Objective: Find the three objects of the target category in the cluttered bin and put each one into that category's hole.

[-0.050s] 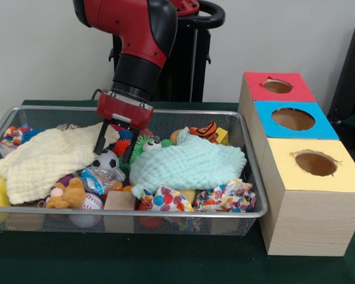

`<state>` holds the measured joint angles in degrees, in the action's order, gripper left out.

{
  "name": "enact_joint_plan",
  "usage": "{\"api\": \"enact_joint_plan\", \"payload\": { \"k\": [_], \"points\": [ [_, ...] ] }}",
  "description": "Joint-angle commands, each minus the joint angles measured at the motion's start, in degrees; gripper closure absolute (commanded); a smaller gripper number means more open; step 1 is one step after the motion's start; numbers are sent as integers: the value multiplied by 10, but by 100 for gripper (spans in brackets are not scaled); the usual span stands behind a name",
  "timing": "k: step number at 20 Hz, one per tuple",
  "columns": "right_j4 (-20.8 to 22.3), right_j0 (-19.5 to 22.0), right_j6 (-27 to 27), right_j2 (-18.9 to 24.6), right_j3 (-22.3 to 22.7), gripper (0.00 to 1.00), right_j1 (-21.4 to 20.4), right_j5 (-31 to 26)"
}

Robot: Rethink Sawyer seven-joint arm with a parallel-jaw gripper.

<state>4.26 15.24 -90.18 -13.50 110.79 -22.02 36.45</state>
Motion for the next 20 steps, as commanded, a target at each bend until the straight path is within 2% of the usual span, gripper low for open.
{"api": "enact_joint_plan", "payload": {
  "k": [1,15,20],
  "points": [
    [19,12,-83,39,-73,0,19,-20],
    [22,4,-77,42,-88,0,36,-17],
    [36,5,-74,48,-98,0,37,-26]
  ]
}}
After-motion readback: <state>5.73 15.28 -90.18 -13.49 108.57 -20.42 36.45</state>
